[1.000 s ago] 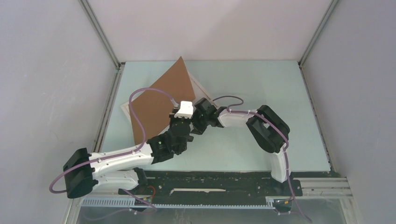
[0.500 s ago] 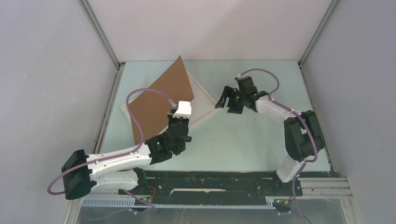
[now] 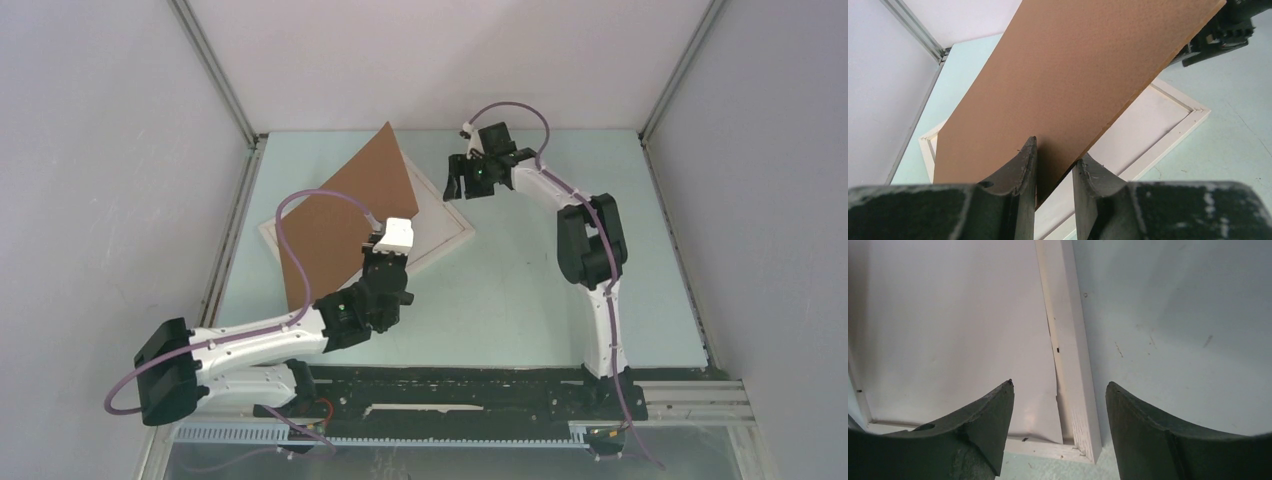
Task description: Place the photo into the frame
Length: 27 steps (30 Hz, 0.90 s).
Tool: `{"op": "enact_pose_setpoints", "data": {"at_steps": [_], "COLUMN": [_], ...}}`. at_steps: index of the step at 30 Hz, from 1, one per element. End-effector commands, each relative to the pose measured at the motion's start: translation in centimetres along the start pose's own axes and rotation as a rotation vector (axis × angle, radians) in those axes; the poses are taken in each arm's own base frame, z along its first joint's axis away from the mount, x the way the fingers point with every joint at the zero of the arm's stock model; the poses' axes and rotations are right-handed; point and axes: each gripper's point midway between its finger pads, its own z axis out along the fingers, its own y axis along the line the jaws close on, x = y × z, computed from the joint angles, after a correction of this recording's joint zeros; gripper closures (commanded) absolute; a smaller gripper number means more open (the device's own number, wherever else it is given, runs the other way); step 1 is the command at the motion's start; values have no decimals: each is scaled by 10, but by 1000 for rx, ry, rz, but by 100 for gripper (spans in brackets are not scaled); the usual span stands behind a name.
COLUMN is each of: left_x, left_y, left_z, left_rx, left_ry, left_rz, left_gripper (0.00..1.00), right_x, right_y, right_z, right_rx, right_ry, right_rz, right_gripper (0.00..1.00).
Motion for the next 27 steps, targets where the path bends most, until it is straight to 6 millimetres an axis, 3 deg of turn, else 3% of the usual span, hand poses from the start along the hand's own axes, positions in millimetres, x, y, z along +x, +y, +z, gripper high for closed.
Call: {"op": "enact_pose_setpoints", "data": {"at_steps": [1,4,8,10,15,21,27], "left_x": [-12,-12,-11,-10,-5,18,44], "left_y": [-7,-7,-8,-10,-21,-41,-56], "left_z": [1,2,2,3,7,19,31], "left_rx": [-3,-4,-4,-2,9,-4,-45], "left_ry": [-23,-22,-20,-16,2,25,46], "left_rz": [-143,-141,-140,-134,-90,12,68], "left_gripper": [100,100,100,100,100,100,100], "right_x": [17,25,26,26,49,80,89], "right_y": [9,8,5,7,-2,-29,-45], "right_z": [16,27,34,37,29,8,-6], "right_rx": [-34,-12,25,22,79,117,78], "right_ry": [83,100,100,105,153,130,114], "right_rz": [-57,-66,-71,-62,3,88,147], "right_gripper": [27,28,40,41,44,72,91]}}
